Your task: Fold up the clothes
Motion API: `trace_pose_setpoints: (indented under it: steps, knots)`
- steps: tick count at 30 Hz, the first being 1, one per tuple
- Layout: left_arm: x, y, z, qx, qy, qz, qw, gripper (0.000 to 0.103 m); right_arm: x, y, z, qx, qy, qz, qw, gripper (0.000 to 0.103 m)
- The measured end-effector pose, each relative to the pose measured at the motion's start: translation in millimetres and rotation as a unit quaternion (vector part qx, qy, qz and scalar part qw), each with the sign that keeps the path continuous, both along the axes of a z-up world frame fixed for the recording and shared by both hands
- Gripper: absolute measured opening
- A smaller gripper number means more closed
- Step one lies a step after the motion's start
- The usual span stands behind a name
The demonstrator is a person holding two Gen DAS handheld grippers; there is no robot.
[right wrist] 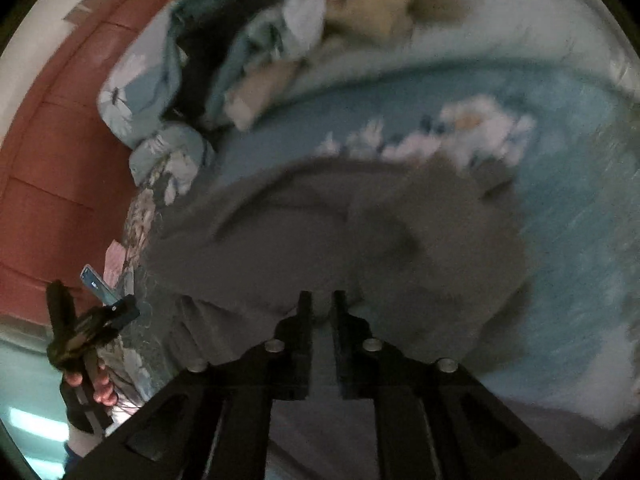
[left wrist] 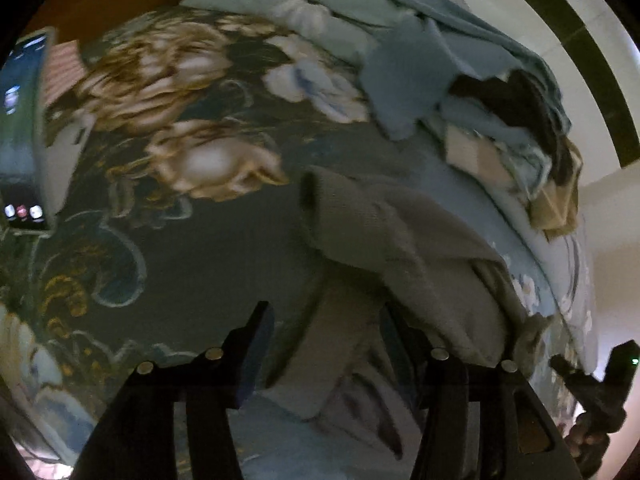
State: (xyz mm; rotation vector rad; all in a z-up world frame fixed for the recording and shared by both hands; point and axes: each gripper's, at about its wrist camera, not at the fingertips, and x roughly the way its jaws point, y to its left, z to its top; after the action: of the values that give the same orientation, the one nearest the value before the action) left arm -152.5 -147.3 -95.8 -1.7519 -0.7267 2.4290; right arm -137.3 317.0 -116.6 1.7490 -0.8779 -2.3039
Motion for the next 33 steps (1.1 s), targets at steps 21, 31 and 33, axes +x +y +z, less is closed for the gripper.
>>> trace_pose_setpoints:
  steps: [21,31,33]
  knots:
    - [3.7,30.8,-14.0,0.025,-0.028,0.011,0.9993,0.059,21.3,57.9,-44.4,-0.11,-0.037,-0.137,0.984,0.037]
    - [-1.4,28.7,-6.1,0.02,-0.028,0.007,0.9994,0.059,24.0,92.8,-2.4,-0.064,0.008,-0.14,0.988,0.011]
    - [-4.4,29.7,-2.8,0.016,-0.025,0.004,0.9996,0.059,24.0,116.2,19.5,-0.029,0.028,-0.142,0.989,0.011]
